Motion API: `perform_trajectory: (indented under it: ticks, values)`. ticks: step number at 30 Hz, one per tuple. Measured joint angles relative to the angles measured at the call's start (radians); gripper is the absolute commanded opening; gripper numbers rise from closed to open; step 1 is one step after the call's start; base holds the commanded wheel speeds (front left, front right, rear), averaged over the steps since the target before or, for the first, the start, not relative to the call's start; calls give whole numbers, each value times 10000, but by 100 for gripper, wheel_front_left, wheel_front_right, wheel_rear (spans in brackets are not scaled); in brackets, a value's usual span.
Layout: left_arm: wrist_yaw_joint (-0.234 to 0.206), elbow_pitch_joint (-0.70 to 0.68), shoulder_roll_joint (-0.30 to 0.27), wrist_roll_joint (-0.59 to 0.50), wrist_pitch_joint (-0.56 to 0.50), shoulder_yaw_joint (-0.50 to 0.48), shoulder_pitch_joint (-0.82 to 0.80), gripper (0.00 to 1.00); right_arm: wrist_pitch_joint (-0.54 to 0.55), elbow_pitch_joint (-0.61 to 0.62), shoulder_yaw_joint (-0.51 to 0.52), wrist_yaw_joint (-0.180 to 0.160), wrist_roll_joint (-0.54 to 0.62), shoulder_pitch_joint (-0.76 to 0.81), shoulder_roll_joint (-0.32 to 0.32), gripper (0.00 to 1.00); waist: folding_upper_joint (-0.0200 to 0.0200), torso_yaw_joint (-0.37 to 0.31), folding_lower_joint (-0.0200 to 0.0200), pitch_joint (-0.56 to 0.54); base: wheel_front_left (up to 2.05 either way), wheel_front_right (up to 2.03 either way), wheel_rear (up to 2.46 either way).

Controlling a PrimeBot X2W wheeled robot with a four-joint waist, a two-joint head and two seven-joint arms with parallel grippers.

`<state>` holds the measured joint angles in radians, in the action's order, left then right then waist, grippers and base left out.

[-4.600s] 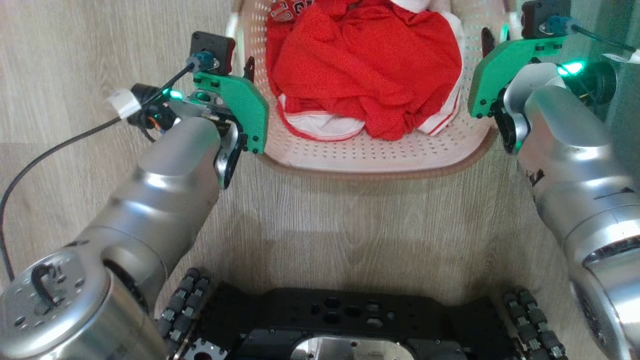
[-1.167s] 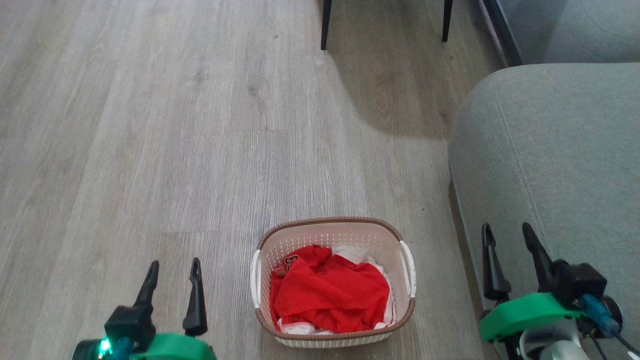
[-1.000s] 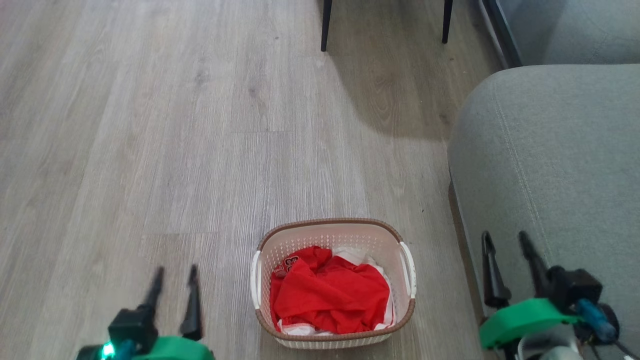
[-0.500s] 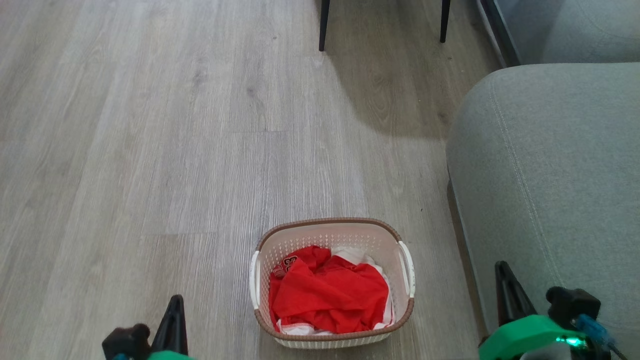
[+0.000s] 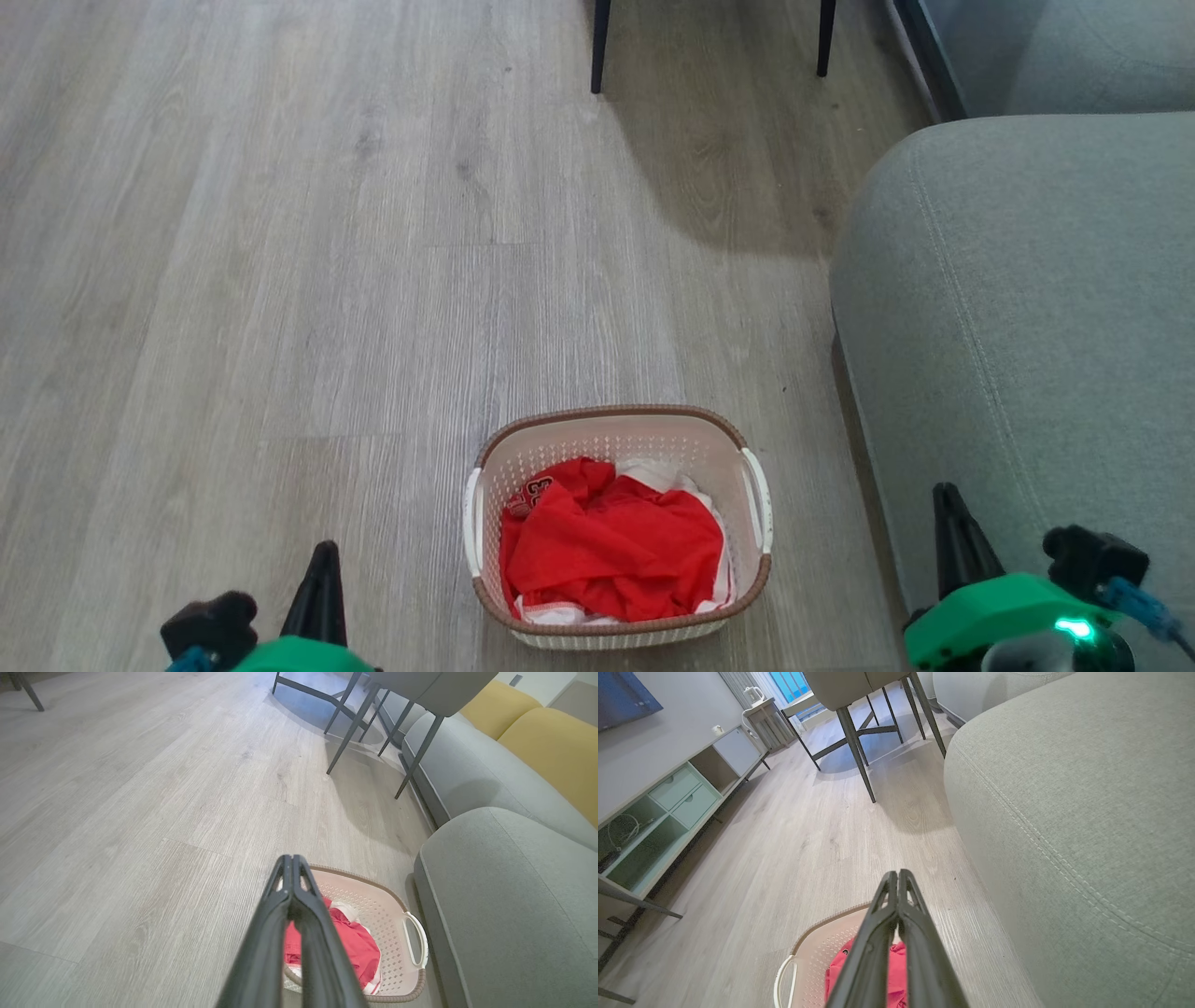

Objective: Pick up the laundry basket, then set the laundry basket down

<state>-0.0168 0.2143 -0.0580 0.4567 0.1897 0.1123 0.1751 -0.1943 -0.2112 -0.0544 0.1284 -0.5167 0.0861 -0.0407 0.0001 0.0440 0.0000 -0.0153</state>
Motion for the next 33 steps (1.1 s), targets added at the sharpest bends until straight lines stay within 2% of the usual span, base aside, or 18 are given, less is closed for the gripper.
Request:
perform_trajectory:
  ticks: [33]
  values:
    - [476,211,-13,3871,-842,-516,-724,0,878,-174,437,-2,-3693,-430,-50,0,0,-144,0,61,0,0,0]
